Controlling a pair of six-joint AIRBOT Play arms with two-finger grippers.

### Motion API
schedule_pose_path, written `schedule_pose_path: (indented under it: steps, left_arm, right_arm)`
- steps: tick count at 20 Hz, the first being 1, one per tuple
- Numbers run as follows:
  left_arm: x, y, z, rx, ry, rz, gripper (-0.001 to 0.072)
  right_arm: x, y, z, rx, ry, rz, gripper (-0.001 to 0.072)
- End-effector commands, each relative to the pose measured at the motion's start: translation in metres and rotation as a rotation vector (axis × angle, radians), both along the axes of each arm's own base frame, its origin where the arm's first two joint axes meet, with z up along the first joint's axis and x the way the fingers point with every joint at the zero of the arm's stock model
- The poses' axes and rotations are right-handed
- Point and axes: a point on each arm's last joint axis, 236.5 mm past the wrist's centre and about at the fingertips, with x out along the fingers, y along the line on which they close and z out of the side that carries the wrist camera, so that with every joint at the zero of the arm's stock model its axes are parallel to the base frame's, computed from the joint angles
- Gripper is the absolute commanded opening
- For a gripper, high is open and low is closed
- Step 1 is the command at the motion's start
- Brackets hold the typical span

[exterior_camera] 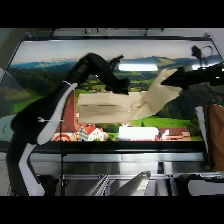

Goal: Fold the shirts.

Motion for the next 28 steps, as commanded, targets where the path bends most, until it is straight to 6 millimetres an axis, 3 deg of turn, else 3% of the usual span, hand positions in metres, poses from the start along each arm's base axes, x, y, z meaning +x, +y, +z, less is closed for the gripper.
schedule_pose_path:
  steps: [1, 2, 4, 6, 8, 10, 12, 14, 15, 16, 17, 20, 22, 24, 26, 28]
  left_arm:
    - [0.01, 0.066, 0.076, -0.035, -0.096, 0.016, 0.0017]
    - [0.014, 0.087, 0.092, -0.04, -0.128, 0.046, 0.0018]
    - [0.017, 0.121, 0.112, -0.043, -0.176, 0.093, 0.0018]
    - [0.014, 0.151, 0.115, -0.035, -0.197, 0.129, 0.0019]
    - [0.013, 0.172, 0.107, -0.028, -0.2, 0.174, 0.0019]
    - [0.009, 0.186, 0.094, -0.03, -0.182, 0.218, 0.002]
    - [0.003, 0.193, 0.079, -0.021, -0.162, 0.238, 0.0021]
    - [-0.005, 0.191, 0.069, -0.038, -0.138, 0.24, 0.0021]
    - [-0.008, 0.186, 0.069, -0.069, -0.13, 0.232, 0.0021]
    - [-0.012, 0.181, 0.07, -0.095, -0.122, 0.218, 0.0021]
    - [-0.013, 0.18, 0.071, -0.101, -0.121, 0.213, 0.0021]
    - [-0.014, 0.18, 0.075, -0.107, -0.126, 0.21, 0.002]
    - [-0.013, 0.183, 0.08, -0.11, -0.138, 0.22, 0.0021]
    - [-0.012, 0.19, 0.088, -0.111, -0.158, 0.235, 0.0021]
    - [-0.009, 0.203, 0.096, -0.108, -0.18, 0.263, 0.0021]
    - [-0.011, 0.223, 0.101, -0.099, -0.18, 0.288, 0.0021]
  right_arm:
    - [-0.011, 0.11, -0.007, -0.062, -0.04, 0.096, 0.0028]
    - [-0.016, 0.142, -0.019, -0.091, -0.041, 0.114, 0.0028]
    - [-0.026, 0.182, -0.056, -0.225, 0.001, 0.157, 0.0027]
    - [-0.037, 0.2, -0.102, -0.441, 0.062, 0.215, 0.0026]
    - [-0.045, 0.221, -0.13, -0.587, 0.091, 0.255, 0.0026]
    - [-0.049, 0.255, -0.134, -0.604, 0.058, 0.284, 0.0027]
    - [-0.053, 0.282, -0.123, -0.571, 0.015, 0.294, 0.0028]
    - [-0.054, 0.299, -0.108, -0.542, -0.033, 0.303, 0.0029]
    - [-0.057, 0.305, -0.103, -0.516, -0.029, 0.306, 0.0067]
    - [-0.06, 0.312, -0.099, -0.478, -0.016, 0.31, 0.0346]
    - [-0.064, 0.313, -0.098, -0.465, -0.003, 0.32, 0.0455]
    - [-0.078, 0.312, -0.087, -0.453, 0.033, 0.351, 0.0456]
    - [-0.085, 0.323, -0.063, -0.379, 0.01, 0.381, 0.0463]
    - [-0.087, 0.32, -0.041, -0.366, -0.035, 0.397, 0.0462]
    - [-0.073, 0.296, -0.027, -0.423, -0.086, 0.377, 0.046]
    - [-0.052, 0.247, -0.015, -0.53, -0.102, 0.327, 0.0459]
